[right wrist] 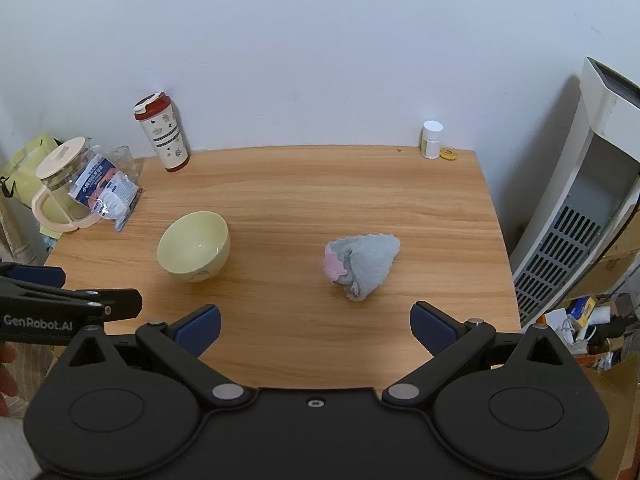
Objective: Clean bowl
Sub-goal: 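Move both tools toward the table, the right toward the grey cloth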
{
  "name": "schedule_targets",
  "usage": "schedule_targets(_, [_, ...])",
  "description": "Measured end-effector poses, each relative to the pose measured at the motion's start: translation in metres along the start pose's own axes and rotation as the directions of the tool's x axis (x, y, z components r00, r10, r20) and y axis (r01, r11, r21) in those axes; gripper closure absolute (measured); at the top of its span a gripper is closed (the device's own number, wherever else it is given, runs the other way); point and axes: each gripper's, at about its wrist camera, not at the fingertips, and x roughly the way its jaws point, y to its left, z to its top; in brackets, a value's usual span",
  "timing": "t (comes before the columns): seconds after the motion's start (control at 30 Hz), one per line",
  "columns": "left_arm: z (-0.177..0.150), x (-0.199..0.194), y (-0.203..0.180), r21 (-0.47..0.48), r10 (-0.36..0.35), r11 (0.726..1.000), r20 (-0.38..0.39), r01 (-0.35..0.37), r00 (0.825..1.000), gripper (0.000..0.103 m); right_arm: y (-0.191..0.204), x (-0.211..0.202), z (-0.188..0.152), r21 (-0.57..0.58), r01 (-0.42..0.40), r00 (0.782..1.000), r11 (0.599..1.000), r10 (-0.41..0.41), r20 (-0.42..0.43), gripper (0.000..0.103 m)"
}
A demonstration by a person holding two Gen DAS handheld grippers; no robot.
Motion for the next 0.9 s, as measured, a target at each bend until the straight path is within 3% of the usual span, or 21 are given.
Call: schedule_targets(0.9, [-0.002,0.01,0.017,-0.02,-0.008,1.0,-0.058,0.007,0.998,0.001,0.007,0.003,0.004,0.012,-0.015,1.0,1.0,0.015,0.001,0.0])
